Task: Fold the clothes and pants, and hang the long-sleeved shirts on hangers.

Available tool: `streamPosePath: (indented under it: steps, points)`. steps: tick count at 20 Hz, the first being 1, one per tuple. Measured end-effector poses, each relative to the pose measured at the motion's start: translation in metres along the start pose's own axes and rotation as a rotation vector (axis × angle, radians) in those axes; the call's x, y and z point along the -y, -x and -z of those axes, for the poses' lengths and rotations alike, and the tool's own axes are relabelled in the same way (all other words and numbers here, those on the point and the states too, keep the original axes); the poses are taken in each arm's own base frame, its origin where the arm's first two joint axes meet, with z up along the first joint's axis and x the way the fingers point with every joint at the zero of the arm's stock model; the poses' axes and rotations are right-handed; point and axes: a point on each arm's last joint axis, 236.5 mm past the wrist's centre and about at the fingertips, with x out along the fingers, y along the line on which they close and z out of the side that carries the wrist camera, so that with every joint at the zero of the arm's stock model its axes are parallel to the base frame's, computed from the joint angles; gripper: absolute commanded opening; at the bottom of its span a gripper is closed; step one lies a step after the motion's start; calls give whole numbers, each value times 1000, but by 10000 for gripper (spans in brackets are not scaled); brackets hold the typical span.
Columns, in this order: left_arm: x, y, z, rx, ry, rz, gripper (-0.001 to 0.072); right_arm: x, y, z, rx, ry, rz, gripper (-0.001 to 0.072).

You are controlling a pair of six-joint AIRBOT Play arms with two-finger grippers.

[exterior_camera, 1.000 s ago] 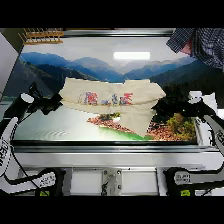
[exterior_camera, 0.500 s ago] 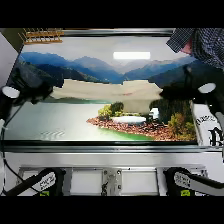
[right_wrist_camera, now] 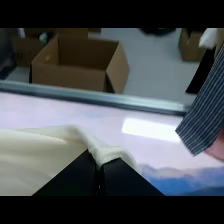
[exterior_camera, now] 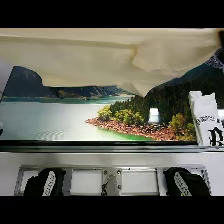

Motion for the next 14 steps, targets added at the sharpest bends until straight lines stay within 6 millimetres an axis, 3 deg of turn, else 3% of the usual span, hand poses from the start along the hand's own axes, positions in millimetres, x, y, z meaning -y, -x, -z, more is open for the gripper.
streamPosePath:
  steps: [4, 7, 10, 12, 14]
  points:
    - [26, 72, -40, 167, -86, -24, 7, -24, 61, -48, 155, 44, 10, 10]
    - [28, 91, -45, 199, -110, -63, 7, -31, 83, -60, 196, 24, 15, 9]
    - [8, 69, -24, 88, -75, -97, 7, -31, 79, -49, 150, -27, 4, 9]
    - [-14, 36, 8, -66, -26, -107, 7, -27, 57, -25, 52, -84, -11, 9]
    - [-37, -6, 56, -268, 33, -103, 7, -20, 25, 15, -98, -150, -32, 9]
